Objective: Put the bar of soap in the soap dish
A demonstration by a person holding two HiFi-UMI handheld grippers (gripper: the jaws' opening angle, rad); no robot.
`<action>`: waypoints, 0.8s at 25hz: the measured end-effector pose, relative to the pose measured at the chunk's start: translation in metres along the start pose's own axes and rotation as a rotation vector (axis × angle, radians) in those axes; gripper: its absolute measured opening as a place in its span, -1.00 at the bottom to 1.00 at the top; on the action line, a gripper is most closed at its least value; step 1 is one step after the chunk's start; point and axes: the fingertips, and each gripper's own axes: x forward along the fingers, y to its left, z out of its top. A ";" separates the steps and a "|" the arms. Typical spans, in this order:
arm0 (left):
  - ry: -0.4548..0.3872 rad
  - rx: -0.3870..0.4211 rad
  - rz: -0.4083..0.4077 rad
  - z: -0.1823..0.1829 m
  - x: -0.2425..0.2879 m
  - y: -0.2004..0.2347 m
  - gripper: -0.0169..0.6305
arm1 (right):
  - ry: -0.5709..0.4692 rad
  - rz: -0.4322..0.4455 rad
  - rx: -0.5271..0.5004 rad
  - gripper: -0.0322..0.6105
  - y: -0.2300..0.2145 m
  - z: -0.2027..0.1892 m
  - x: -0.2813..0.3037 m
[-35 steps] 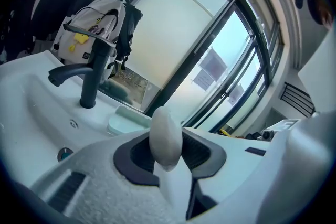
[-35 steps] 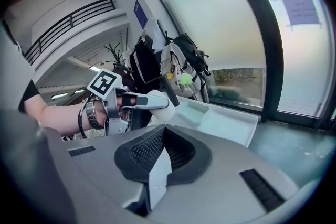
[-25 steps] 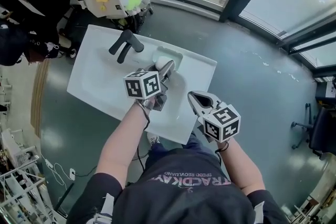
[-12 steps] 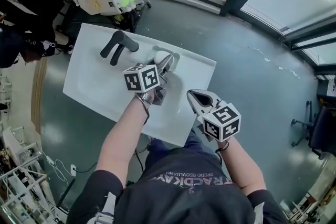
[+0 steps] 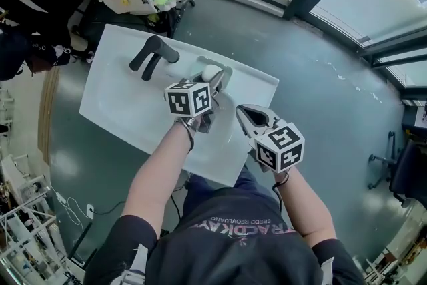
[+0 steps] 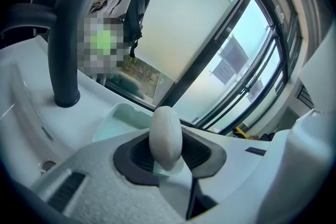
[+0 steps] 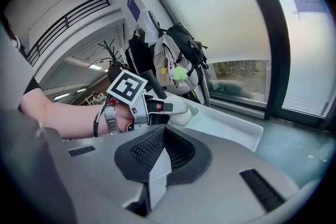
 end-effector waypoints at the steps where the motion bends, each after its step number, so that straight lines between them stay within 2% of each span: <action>1: 0.003 0.011 0.006 -0.001 0.001 0.001 -0.58 | 0.000 -0.001 -0.001 -0.87 0.000 0.001 0.001; 5: 0.005 0.053 0.019 0.000 0.000 0.002 -0.57 | 0.000 -0.003 0.002 -0.87 -0.002 0.002 0.004; 9: -0.004 0.093 0.052 0.006 -0.005 0.005 -0.47 | -0.001 0.000 0.009 -0.87 -0.001 0.002 0.004; 17: -0.059 0.166 0.147 0.021 -0.016 0.016 -0.39 | 0.006 0.006 0.005 -0.87 0.001 0.001 0.006; 20: -0.081 0.159 0.165 0.025 -0.021 0.019 -0.39 | 0.008 0.011 0.003 -0.87 0.004 0.001 0.006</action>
